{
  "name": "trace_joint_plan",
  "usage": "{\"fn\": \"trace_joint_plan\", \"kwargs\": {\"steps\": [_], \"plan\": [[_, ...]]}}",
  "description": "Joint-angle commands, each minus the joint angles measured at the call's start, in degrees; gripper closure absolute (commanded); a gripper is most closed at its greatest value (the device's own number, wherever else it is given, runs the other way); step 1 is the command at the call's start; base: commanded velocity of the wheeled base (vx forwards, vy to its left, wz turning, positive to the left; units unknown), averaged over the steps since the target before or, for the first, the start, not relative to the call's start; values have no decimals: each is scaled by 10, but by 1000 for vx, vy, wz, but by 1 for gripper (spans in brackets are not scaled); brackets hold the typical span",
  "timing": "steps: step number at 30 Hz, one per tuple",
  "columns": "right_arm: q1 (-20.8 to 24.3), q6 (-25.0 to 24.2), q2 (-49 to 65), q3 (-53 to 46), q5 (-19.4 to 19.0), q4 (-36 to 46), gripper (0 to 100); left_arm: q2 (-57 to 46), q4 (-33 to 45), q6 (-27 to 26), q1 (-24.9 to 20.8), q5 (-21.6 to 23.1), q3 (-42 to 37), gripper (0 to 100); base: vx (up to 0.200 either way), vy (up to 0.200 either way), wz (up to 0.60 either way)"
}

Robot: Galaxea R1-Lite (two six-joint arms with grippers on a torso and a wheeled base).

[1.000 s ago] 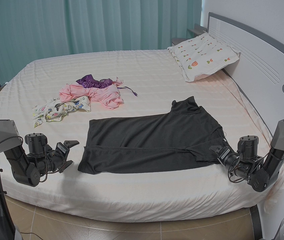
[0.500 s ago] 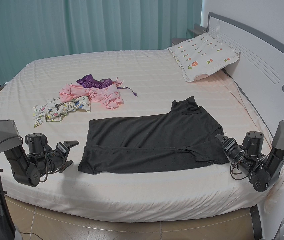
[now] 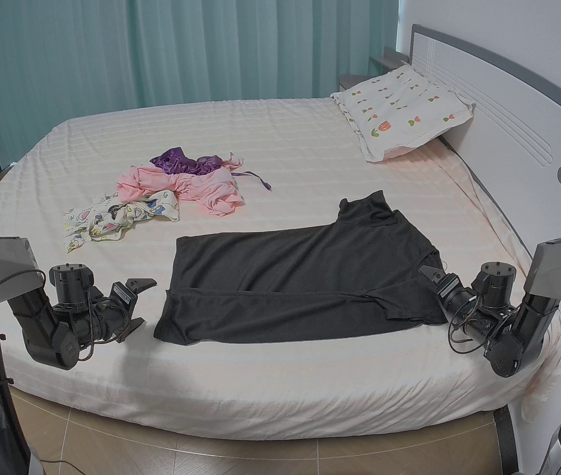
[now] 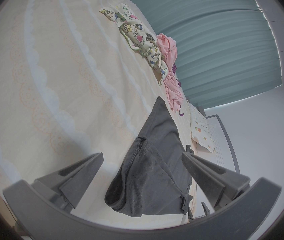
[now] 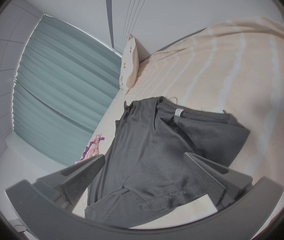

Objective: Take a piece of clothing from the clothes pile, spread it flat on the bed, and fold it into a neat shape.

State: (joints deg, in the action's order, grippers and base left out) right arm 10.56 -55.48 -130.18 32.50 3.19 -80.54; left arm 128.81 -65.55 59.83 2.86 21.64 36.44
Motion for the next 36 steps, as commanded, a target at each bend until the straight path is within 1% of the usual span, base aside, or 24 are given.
{"fn": "trace_joint_plan", "kwargs": {"steps": [1, 6, 16, 18, 22, 25, 27, 30, 33, 36], "plan": [[-2, -1, -31, 15, -19, -1, 0, 0, 0, -1, 0, 0, -1, 0, 0, 0, 0], [-7, -1, -55, 44, -22, -2, 0, 0, 0, -1, 0, 0, -3, 0, 0, 0, 0], [-40, -5, -86, 98, -19, -3, 0, 0, 0, -1, -1, -2, -3, 0, 0, 0, 0], [-43, -31, -88, 107, -17, -4, 0, 0, 0, -1, -1, -2, -3, 0, 0, 0, 0], [-44, -38, -89, 115, -16, -5, 0, 0, 0, -1, -1, -2, -3, 0, 0, 0, 0], [-49, -40, -86, 114, -8, -25, 0, 0, 0, -1, 0, -2, -1, 0, 0, 0, 0], [-55, -40, -79, 100, 5, -61, 0, 0, 0, -1, -2, -4, -1, 0, 0, 0, 0], [-63, -38, -75, 71, 1, -86, 0, 0, -2, -2, -7, -14, 2, 0, 0, 0, 0], [-64, -39, -75, 64, 0, -90, 0, 0, -19, 0, -6, -34, 4, 0, 0, 0, 0], [-63, -40, -75, 61, 1, -90, 0, 5, -39, 0, -6, -36, -4, 0, 0, 0, 0]]}}
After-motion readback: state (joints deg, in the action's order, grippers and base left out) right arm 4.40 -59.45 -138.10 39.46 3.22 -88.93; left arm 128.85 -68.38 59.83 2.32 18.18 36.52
